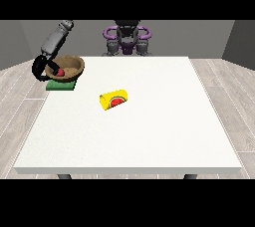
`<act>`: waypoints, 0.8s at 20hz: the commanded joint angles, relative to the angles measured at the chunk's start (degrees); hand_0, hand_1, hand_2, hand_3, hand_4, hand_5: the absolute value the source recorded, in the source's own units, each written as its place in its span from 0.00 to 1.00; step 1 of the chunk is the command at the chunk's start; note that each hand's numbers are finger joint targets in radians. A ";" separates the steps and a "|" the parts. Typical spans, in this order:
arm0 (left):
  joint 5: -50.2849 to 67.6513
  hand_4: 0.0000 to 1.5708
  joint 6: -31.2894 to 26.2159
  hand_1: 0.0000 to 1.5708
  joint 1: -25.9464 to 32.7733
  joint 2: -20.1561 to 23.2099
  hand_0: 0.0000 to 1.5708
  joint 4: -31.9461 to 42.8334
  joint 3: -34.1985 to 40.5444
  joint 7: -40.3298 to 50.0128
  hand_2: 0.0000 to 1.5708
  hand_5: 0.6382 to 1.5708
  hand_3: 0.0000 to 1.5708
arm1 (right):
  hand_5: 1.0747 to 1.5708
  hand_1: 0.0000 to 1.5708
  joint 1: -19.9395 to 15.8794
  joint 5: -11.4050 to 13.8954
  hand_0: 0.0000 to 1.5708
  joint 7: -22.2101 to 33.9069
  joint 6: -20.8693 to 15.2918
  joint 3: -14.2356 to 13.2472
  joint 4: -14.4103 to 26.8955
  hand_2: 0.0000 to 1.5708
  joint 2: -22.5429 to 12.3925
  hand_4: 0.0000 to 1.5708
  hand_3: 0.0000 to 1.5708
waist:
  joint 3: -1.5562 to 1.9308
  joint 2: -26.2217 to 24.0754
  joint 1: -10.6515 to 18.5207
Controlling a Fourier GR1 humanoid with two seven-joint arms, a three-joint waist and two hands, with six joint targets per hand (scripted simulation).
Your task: Pick the cup and pour the ball into the bowl, then pick the bowl and place it on the pad
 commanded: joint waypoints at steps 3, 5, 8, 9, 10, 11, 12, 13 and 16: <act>1.66 0.04 2.59 0.00 -2.20 0.57 0.00 -6.37 0.19 2.27 0.00 0.96 0.00 | 0.97 1.00 -1.97 0.49 1.00 -8.14 1.33 -2.19 6.84 1.00 -3.48 0.82 0.13 | 0.05 4.96 0.50; 3.40 0.00 1.53 0.00 -0.74 0.84 0.00 -6.83 0.85 4.72 0.00 0.96 0.00 | 0.97 1.00 -0.94 -0.02 1.00 -7.60 4.33 -3.34 9.77 1.00 -6.95 0.82 0.20 | 0.02 3.01 0.91; 3.03 0.00 2.03 0.00 -0.52 1.12 0.00 -6.89 1.06 3.21 0.00 0.96 0.00 | 0.99 1.00 -3.12 0.98 1.00 -7.02 4.81 -2.73 9.83 1.00 -9.18 0.79 0.43 | -0.04 3.63 1.25; 3.56 0.00 1.39 0.00 0.96 1.17 0.00 -5.29 1.57 4.14 0.00 0.96 0.00 | 0.99 1.00 -1.88 -0.64 1.00 -6.56 7.07 -3.74 10.45 1.00 -9.18 0.81 0.34 | -0.06 1.19 0.57; 3.98 0.00 1.46 0.00 0.31 0.87 0.00 -6.79 0.82 5.37 0.00 0.96 0.00 | 0.98 1.00 -4.08 -0.83 1.00 -4.84 7.64 -4.12 11.35 1.00 -10.75 0.80 0.45 | -0.04 1.03 1.23; 4.38 0.00 -0.20 0.00 2.13 -0.79 0.00 -6.57 0.05 5.02 0.00 0.96 0.00 | 0.99 1.00 -1.95 0.45 1.00 -5.21 5.99 -2.50 11.07 1.00 -7.76 0.80 0.57 | -0.07 -1.54 2.09; 2.53 0.00 0.84 0.00 4.73 -2.47 0.00 -6.08 -0.91 3.68 0.00 0.96 0.00 | 0.99 1.00 -0.44 1.19 1.00 -4.22 7.02 -1.46 10.16 1.00 -8.33 0.79 0.56 | -0.11 -4.53 1.30; 2.40 0.00 1.79 0.00 3.72 -2.13 0.00 -7.02 -1.07 3.83 0.00 0.96 0.00 | 1.00 1.00 -2.85 0.88 1.00 -3.20 7.37 -2.01 10.85 1.00 -9.76 0.79 0.58 | -0.08 -2.97 1.66; 2.25 0.00 -0.29 0.00 3.23 -0.82 0.00 -2.05 -0.47 2.04 0.00 0.96 0.00 | 1.00 1.00 -3.26 2.27 1.00 -1.24 5.24 0.46 8.28 1.00 -5.98 0.79 0.83 | -0.14 -3.37 1.20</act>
